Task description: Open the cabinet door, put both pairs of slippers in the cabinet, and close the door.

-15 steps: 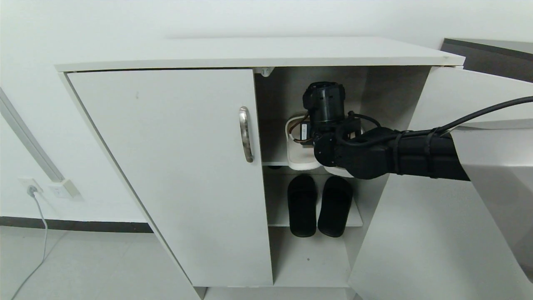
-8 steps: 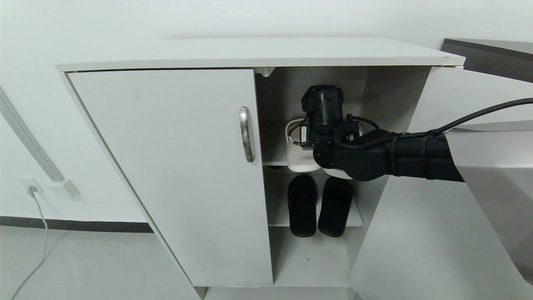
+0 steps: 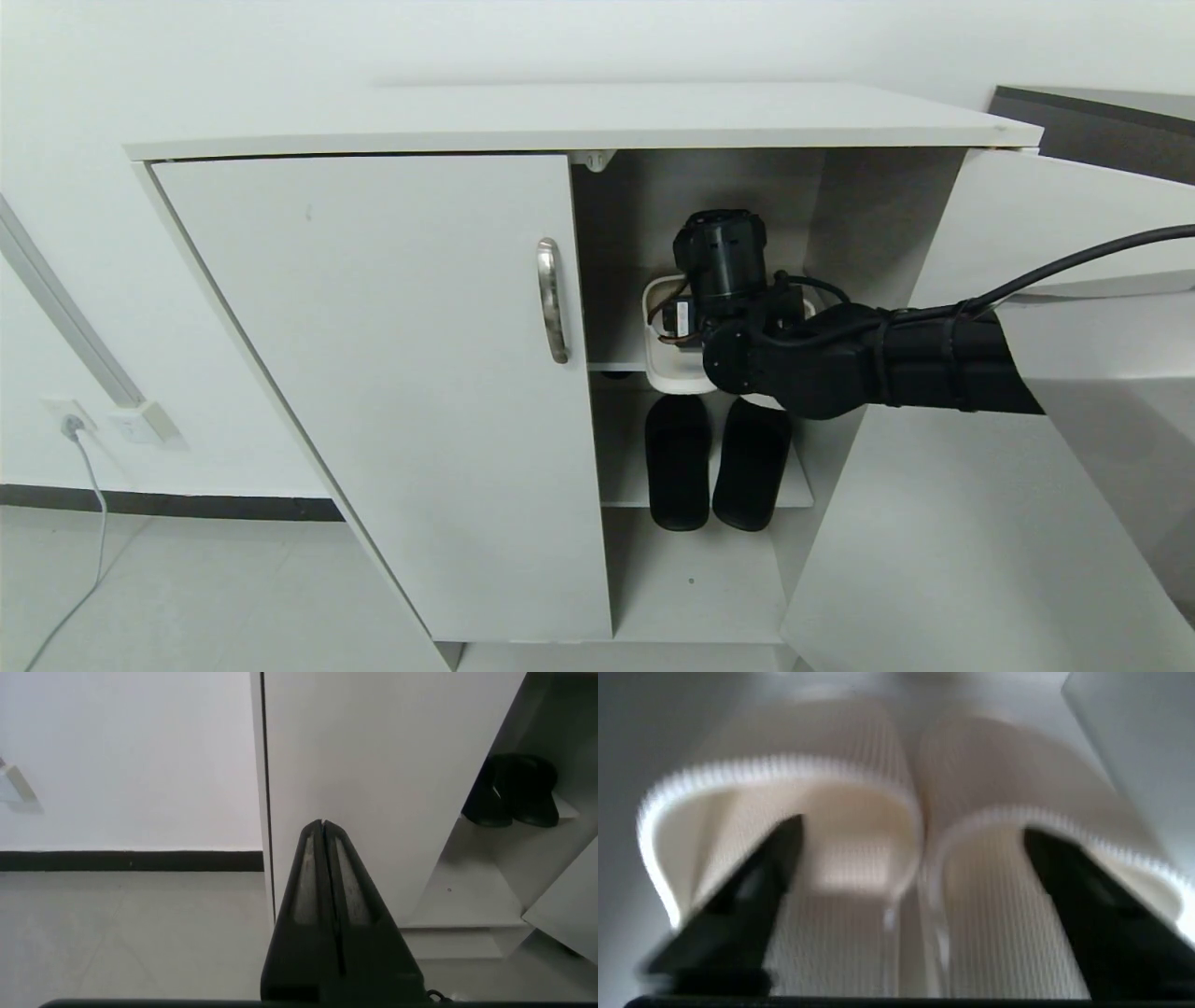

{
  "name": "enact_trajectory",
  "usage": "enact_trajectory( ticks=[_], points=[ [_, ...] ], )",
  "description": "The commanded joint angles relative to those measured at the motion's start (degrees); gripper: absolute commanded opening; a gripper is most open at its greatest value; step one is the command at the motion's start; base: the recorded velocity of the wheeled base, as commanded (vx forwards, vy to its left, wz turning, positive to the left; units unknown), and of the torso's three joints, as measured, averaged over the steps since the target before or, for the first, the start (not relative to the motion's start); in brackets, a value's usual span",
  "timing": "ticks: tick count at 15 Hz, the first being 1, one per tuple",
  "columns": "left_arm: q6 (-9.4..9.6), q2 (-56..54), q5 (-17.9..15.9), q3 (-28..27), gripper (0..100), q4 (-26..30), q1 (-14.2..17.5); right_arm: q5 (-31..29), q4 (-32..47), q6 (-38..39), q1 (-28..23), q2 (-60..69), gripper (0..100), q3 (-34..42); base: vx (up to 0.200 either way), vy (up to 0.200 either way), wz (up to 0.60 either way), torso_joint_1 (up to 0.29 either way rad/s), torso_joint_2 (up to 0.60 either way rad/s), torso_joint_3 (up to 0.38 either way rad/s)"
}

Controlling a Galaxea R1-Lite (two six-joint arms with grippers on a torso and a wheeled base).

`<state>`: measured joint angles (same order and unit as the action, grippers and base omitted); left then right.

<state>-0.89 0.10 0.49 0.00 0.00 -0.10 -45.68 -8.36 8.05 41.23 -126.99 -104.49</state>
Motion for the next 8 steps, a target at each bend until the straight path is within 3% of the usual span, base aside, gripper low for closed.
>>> enact_trajectory(
  ticks=[1,8],
  points=[
    [0.01,0.0,0.0,0.0,0,0.0,0.0,-0.1,-0.3,0.2,1.7,4.8,100,5.3,0.000,0.000,0.00,0.000,0.00,0.000],
    [0.01,0.1,0.0,0.0,0,0.0,0.0,-1.5,-5.3,0.6,9.2,18.0,100,23.5,0.000,0.000,0.00,0.000,0.00,0.000]
  ],
)
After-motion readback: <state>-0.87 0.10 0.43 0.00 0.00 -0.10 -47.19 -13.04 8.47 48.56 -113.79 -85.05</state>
